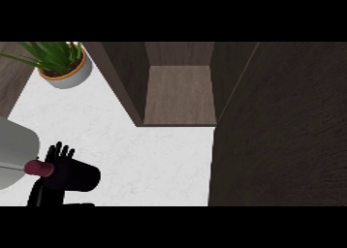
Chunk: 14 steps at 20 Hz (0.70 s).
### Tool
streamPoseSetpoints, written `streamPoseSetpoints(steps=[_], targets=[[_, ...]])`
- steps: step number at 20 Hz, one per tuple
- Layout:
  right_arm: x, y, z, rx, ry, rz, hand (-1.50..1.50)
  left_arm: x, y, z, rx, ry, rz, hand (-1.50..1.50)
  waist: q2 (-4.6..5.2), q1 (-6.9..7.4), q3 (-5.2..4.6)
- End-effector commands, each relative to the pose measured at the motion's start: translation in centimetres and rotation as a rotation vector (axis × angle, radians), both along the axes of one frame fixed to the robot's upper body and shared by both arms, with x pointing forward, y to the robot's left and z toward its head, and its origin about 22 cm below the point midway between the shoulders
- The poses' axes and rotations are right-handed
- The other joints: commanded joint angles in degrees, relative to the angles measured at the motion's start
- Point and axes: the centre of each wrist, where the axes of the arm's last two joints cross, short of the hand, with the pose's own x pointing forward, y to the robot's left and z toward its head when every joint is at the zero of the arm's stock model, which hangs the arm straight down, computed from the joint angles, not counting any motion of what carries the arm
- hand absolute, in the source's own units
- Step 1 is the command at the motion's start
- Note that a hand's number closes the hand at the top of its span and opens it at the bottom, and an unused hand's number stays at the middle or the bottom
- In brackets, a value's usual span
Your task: Pick up the wine, place it into the cabinet and close the cabinet
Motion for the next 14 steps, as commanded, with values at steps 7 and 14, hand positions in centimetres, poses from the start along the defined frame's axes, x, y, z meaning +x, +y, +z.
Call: streamPoseSetpoints(steps=[7, 14], targets=[[-2.1, -0.2, 1.6, 0.028, -0.027, 0.047, -1.50, 0.6, -0.2, -0.7, -0.090, -0.044, -0.092, 1.50, 0.02, 0.16, -0.01], [-2.9, 0.6, 2.1, 0.067, -0.040, 0.041, -1.50, 3.0, -1.7, -0.9, 0.029, -0.071, -0.166, 1.50, 0.01, -0.26, -0.07]])
